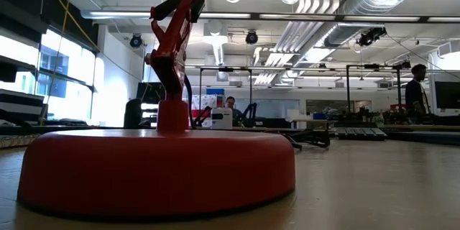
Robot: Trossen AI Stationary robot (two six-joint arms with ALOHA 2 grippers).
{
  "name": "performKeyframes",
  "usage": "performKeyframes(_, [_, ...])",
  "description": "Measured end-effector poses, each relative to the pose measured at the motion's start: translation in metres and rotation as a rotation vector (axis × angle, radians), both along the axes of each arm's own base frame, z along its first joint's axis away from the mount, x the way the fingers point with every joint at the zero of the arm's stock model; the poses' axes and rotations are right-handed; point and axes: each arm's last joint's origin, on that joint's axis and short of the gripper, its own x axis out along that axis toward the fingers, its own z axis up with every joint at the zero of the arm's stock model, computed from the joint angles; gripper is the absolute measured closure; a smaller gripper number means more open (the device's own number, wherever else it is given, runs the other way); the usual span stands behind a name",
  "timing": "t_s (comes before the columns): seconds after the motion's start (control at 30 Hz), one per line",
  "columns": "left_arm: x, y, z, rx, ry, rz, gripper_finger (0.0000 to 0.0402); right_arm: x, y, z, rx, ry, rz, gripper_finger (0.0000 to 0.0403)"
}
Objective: Screw lightbulb
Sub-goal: Insert the white lightbulb into the red lamp
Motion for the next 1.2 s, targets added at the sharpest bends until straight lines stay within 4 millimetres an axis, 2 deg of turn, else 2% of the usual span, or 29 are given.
performKeyframes(0.2, [0.000,0.000,0.000,0.000,0.000,0.000,0.0401,0.000,0.000,0.000,-0.002,0.000,0.001,0.0005])
performKeyframes(0.33, [0.000,-0.001,0.000,-0.014,-0.008,-0.004,0.0401,-0.003,0.001,0.001,-0.071,-0.015,0.061,0.0005])
performKeyframes(0.63, [-0.005,-0.005,0.004,-0.091,-0.077,-0.031,0.0401,-0.035,-0.008,0.008,-0.330,-0.058,0.120,0.0005])
performKeyframes(0.77, [-0.007,-0.005,0.011,-0.129,-0.146,-0.036,0.0401,-0.043,-0.008,0.005,-0.595,-0.078,0.184,0.0005])
performKeyframes(0.97, [-0.009,-0.004,0.019,-0.203,-0.257,-0.042,0.0402,-0.040,-0.001,-0.002,-1.097,-0.162,0.274,0.0005])
performKeyframes(1.2, [-0.011,-0.003,0.024,-0.338,-0.371,-0.063,0.0402,-0.041,0.005,0.001,-1.811,-0.257,0.216,0.0005])
